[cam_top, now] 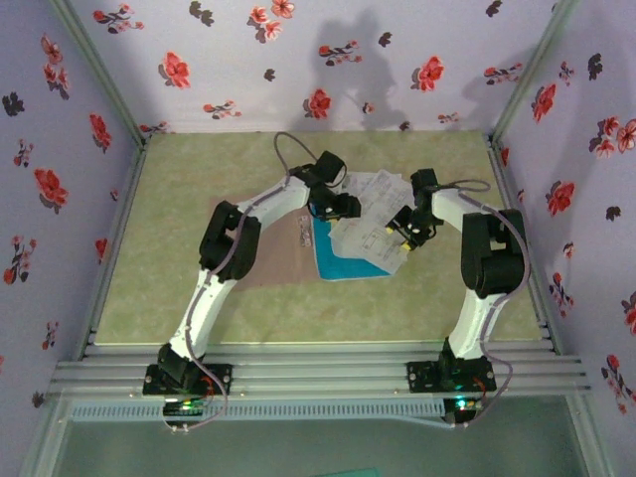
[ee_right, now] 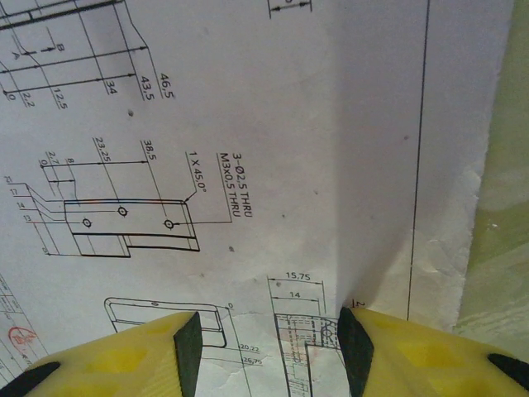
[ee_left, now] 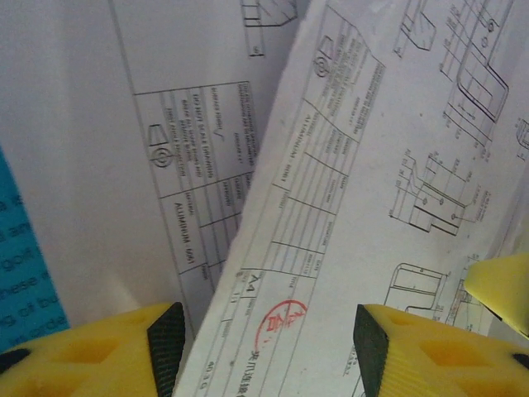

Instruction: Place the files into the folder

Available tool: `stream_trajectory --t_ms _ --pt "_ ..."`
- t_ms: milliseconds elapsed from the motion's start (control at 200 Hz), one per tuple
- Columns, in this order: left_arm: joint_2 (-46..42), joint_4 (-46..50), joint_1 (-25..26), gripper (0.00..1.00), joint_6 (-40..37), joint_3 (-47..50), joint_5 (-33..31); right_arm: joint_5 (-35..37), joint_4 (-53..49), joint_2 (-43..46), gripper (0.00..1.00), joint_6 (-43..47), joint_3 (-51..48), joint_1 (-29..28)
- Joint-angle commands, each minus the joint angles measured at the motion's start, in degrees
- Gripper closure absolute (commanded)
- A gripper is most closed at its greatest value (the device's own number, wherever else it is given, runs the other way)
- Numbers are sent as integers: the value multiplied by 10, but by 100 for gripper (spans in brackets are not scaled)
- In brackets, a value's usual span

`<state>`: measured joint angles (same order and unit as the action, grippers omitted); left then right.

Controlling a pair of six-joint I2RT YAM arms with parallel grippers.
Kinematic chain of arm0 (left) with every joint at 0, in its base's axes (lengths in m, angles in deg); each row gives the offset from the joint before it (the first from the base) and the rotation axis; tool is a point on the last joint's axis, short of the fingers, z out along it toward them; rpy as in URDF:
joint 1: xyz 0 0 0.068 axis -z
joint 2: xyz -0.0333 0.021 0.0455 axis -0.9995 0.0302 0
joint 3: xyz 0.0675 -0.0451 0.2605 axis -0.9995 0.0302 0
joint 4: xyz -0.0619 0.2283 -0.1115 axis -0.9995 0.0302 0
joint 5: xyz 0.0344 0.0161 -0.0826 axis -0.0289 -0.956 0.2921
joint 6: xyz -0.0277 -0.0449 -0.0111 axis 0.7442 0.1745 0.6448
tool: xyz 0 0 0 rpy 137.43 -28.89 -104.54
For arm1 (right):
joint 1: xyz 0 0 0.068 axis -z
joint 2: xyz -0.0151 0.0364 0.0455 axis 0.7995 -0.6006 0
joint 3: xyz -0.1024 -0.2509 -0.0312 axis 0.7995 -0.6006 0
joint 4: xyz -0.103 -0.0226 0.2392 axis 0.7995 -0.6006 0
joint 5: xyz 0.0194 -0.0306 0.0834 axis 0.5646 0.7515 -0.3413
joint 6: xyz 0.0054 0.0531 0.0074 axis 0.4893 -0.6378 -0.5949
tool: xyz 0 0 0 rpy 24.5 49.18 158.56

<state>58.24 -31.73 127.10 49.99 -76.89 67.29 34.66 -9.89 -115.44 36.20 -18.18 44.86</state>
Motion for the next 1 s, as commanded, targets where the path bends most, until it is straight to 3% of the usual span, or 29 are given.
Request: stream_trajectory --t_ms 0,335,500,735,995 --pt "13 13 12 43 -21 -12 -1 -1 -9 -16 50 7 -13 0" --pt "-3 12 17 66 -28 9 -17 -1 -9 -13 50 7 -14 -1" --pt "-20 7 16 100 -18 18 -19 6 -9 4 47 11 -10 -3" --pt "-117 -82 -4 100 77 123 10 32 -19 84 32 32 10 -5" --pt "-258 -152 -46 100 146 298 47 14 -4 124 29 32 -5 -7"
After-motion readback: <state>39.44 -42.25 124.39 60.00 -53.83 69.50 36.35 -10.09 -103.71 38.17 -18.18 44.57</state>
